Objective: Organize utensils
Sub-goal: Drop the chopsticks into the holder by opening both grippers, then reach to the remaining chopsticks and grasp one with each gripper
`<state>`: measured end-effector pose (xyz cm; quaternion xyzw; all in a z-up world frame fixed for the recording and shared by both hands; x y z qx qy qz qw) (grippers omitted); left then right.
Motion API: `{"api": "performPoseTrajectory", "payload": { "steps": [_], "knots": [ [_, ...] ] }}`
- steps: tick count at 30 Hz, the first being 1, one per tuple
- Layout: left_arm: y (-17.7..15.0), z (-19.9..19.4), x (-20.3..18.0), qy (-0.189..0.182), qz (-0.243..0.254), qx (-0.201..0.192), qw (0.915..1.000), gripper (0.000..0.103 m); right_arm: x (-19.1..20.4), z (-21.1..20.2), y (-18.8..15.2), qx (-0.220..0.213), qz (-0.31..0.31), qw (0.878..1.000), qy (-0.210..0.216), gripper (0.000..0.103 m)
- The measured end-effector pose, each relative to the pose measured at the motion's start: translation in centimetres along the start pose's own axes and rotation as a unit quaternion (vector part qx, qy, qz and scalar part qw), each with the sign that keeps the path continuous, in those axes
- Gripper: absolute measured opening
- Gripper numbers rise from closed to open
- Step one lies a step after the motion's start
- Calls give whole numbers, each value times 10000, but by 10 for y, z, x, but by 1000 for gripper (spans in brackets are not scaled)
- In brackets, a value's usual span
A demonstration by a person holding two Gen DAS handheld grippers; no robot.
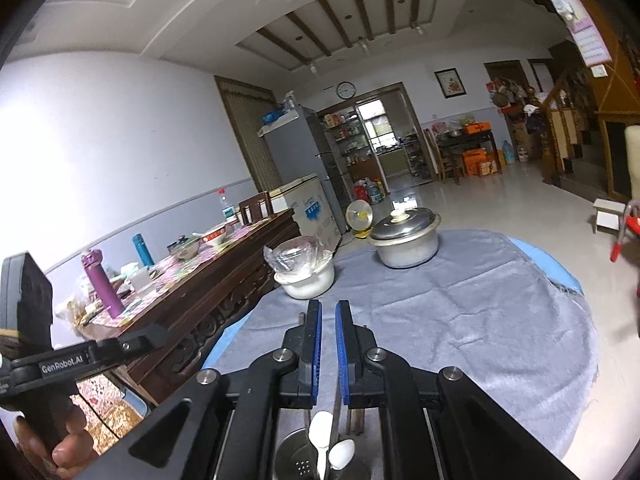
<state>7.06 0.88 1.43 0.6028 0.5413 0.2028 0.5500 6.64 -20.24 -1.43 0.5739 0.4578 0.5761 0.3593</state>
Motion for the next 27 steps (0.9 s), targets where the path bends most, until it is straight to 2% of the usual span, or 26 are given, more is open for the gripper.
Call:
{"api": "performPoseTrajectory", "payload": {
  "steps": [17,24,27],
  "knots": [
    [-39,53,51,541,-376,827,9944,24,-60,27,-24,517,602,9961,-397,9],
    [-58,82,71,667,-547,1186,9892,25,-87,50,-47,943,914,9902,-482,9],
    [-69,96,78,700,-589,1376,9863,26,-97,67,-61,1325,1025,9851,-403,9]
  ]
}}
Point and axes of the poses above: each gripper's, at about its wrist camera, not at the fingertips, and z roughly the way its jaws point, x to its left, y to its top, the point moved 4 cm from there along z, roughly the way its jaws point, and after that the axes turned 13 degrees about -x, right-handed, at the moved point
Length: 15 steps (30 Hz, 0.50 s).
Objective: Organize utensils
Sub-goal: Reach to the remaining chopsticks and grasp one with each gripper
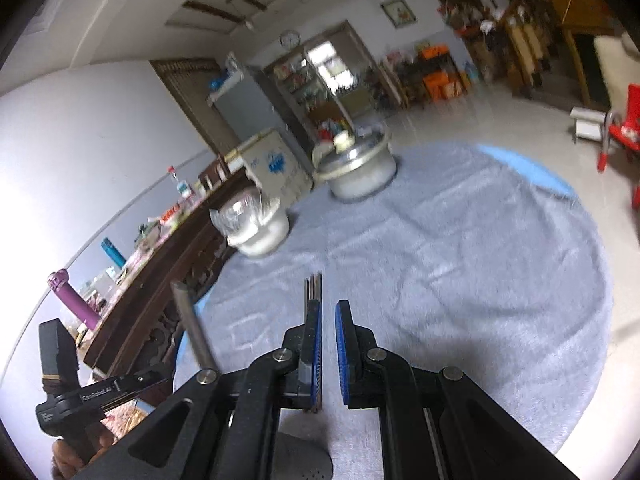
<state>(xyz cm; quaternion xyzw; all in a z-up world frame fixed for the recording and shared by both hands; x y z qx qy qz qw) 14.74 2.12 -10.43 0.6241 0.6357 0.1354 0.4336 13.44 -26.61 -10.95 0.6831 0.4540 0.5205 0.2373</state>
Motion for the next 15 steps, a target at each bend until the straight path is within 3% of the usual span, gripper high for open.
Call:
{"api": "performPoseTrajectory", "payload": {
  "steps": [5,9,15],
  "knots": [
    [-6,27,10,25,-71,302,9995,27,-13,56,-11,925,-1,9954,233,10],
    [-9,44,21,58,-134,463,9988,35,-13,114,-21,1675,-209,9844,498,10],
    [-8,67,38,104,-256,699,9972,36,-4,190,-33,2415,-206,9678,674,10]
  ]
}}
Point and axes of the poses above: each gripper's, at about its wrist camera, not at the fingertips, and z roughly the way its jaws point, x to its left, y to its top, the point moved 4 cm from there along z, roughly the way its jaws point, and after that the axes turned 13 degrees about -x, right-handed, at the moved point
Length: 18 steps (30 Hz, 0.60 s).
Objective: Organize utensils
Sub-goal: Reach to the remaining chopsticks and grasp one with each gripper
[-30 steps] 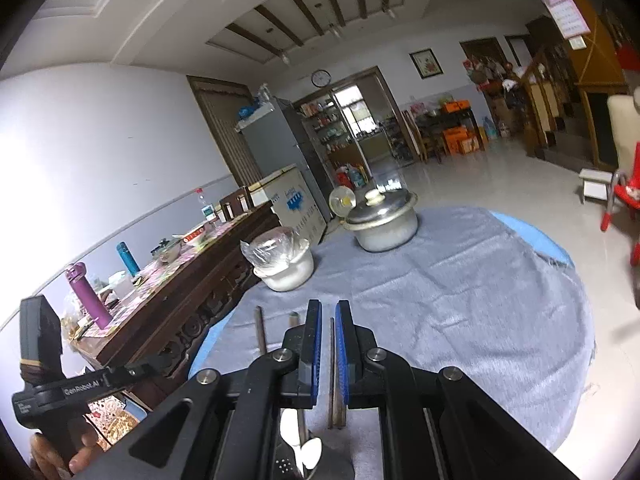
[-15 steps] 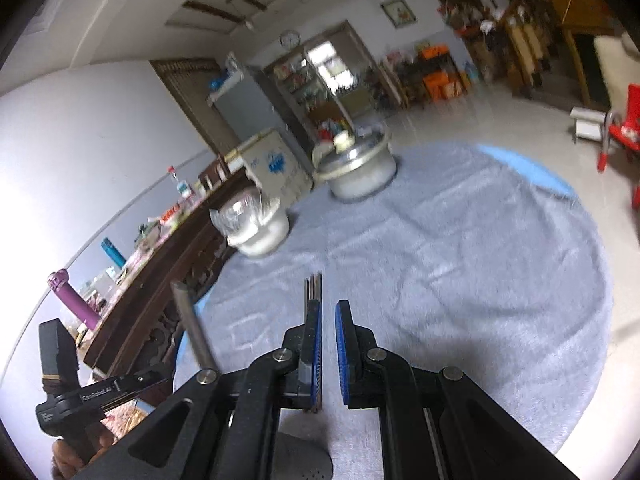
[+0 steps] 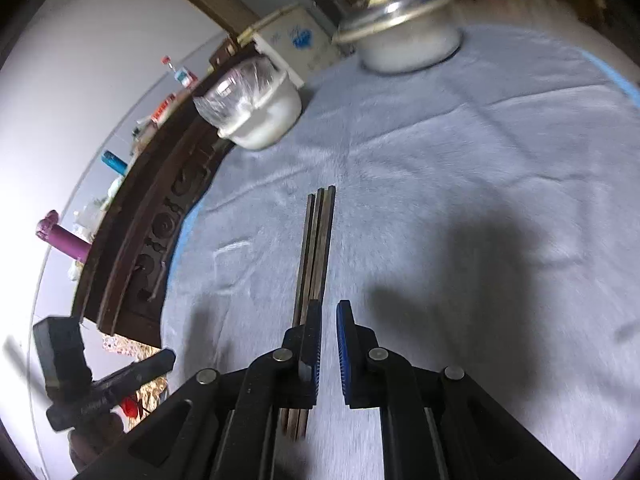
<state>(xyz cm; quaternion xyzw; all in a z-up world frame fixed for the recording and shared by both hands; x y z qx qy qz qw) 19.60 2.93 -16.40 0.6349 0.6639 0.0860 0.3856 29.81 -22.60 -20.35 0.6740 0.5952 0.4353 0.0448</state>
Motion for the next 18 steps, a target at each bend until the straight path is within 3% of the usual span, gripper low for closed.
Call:
{"api": "performPoseTrajectory", "payload": {
  "steps": [6,12,17,18],
  "knots": [
    [9,20,8,-38,-59,150,9999,36,15,53,15,416,-272,9987,-106,10],
    [20,36,6,-141,29,222,9996,36,29,77,11,646,-822,9939,-363,10],
    [25,47,4,-199,20,251,9995,36,34,83,8,544,-1315,9876,-667,8],
    [25,49,5,-202,19,267,9994,36,31,83,8,509,-1462,9838,-899,8]
  ]
}}
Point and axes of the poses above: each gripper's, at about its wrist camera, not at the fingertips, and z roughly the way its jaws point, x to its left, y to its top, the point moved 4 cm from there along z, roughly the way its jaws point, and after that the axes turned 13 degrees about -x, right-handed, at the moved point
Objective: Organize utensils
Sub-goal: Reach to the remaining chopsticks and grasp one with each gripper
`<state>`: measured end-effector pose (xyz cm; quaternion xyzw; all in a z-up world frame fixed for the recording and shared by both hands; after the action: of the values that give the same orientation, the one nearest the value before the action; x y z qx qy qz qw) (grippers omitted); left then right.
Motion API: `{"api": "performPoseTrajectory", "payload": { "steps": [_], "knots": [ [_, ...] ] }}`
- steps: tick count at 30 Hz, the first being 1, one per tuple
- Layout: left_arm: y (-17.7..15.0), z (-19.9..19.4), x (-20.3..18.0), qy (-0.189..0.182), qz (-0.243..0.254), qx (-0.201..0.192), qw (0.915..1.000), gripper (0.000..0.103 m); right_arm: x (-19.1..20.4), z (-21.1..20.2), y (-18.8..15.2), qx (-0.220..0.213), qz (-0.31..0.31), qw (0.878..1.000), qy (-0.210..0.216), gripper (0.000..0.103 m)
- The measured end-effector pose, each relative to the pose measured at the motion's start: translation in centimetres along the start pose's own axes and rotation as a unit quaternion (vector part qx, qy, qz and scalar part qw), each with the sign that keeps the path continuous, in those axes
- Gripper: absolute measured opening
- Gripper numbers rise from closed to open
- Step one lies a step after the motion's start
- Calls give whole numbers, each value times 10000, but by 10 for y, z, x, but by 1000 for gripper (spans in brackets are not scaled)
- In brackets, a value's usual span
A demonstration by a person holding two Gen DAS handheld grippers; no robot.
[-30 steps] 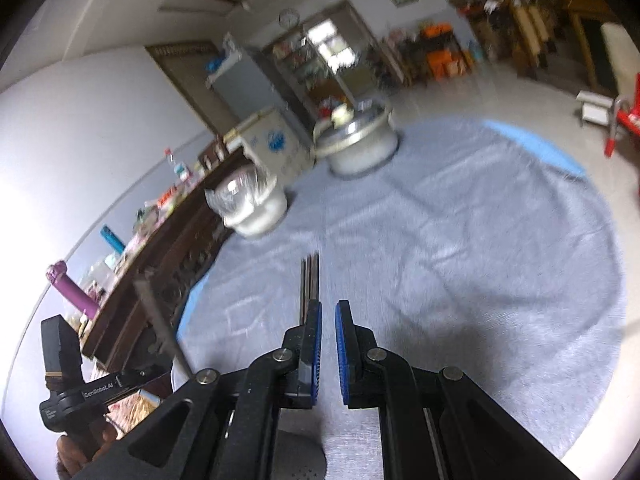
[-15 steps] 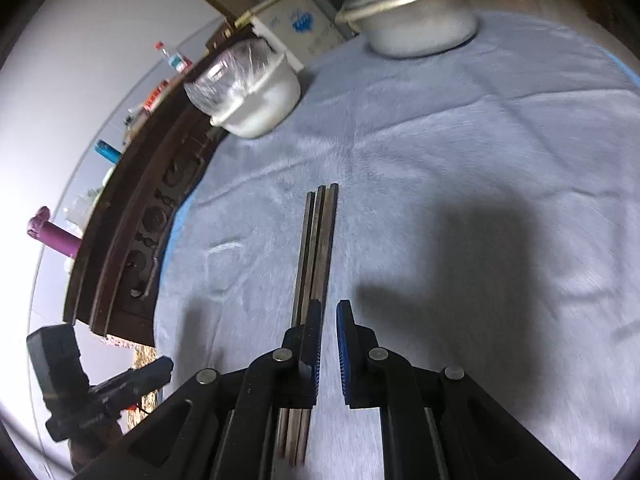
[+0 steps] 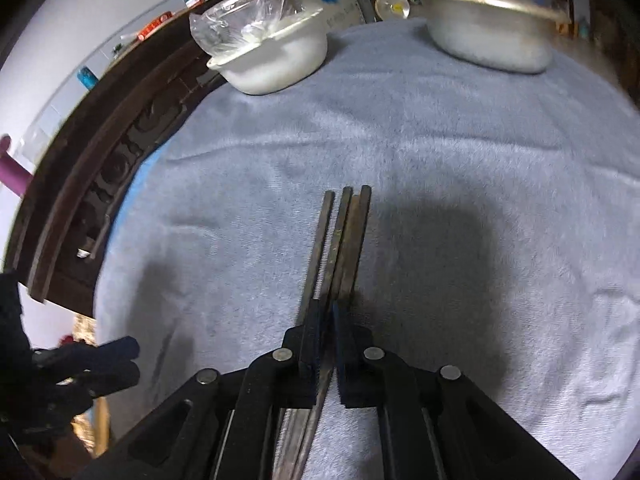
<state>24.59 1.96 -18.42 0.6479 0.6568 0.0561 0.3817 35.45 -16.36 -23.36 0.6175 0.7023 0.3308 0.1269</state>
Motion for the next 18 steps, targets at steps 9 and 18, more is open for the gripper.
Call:
{"api": "performPoseTrajectory", "payload": {
  "steps": [9,18],
  "knots": [
    [3,15,1,61,60,131,9999,36,-36,-9,3,20,426,9988,-251,14],
    [34,52,-37,-10,654,211,9976,38,-24,18,23,-22,395,9985,-391,13]
  ]
}}
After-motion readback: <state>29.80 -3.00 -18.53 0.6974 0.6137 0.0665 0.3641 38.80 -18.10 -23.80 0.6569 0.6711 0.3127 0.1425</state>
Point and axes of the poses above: each gripper's, at about its wrist camera, not at the fingertips, and z roughly the way its jaws point, x to its left, y to its top, the point moved 4 cm from there along z, roughly the way its jaws point, and after that the axes turned 13 degrees about -x, right-handed, at the moved point
